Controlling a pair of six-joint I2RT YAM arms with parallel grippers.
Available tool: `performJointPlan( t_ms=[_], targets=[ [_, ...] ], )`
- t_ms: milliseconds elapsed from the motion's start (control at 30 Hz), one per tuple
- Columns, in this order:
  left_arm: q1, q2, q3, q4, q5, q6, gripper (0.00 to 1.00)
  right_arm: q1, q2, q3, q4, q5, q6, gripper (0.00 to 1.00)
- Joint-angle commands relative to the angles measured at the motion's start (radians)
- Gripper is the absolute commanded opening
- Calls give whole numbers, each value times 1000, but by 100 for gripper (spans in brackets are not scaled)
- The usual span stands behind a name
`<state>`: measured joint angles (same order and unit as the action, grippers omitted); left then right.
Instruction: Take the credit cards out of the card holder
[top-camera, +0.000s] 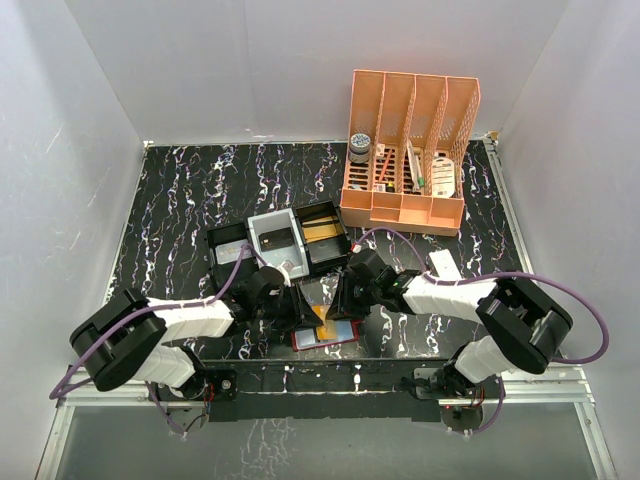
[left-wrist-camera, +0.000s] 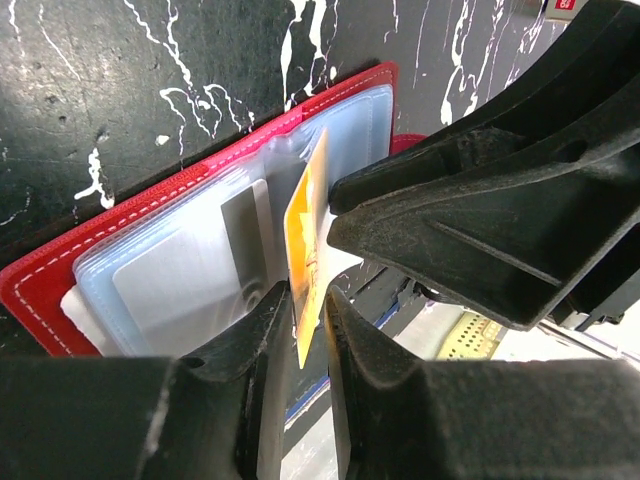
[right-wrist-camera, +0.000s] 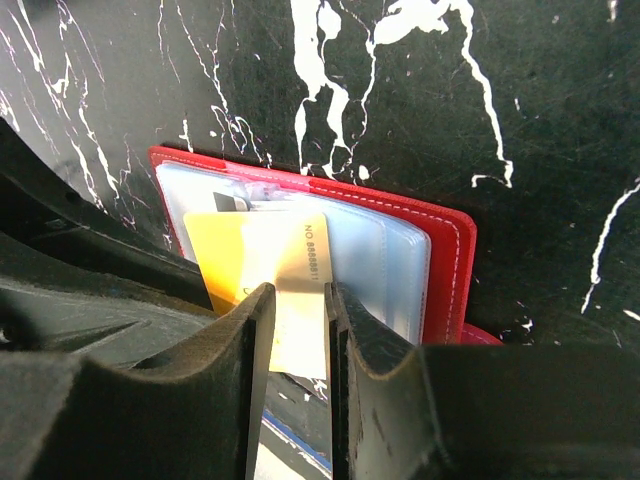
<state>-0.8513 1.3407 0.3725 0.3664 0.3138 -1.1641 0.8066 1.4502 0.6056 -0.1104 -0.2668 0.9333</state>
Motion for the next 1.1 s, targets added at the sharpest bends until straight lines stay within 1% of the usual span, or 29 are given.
performJointPlan(
  t_ms=[0, 467, 700, 900, 1033, 1067],
  targets=[
    [-3, 21, 22, 58, 35, -4, 19, -1, -5, -2, -13, 39, -6, 25],
    [-2, 23, 26, 46, 30, -6, 20, -1, -12, -1, -17, 55, -9, 25],
    [-3, 4, 30, 1, 16, 8, 17, -1, -11, -4, -17, 62, -7, 25],
    [-2, -1, 22, 13, 17, 4, 9, -1, -12, -6, -16, 63, -6, 26],
    [-3, -1, 22, 14, 18, 4, 1, -1, -15, -5, -12, 62, -4, 26],
    [-3, -3, 23, 13, 18, 3, 0, -1, -17, -7, -11, 61, -4, 26]
  ],
)
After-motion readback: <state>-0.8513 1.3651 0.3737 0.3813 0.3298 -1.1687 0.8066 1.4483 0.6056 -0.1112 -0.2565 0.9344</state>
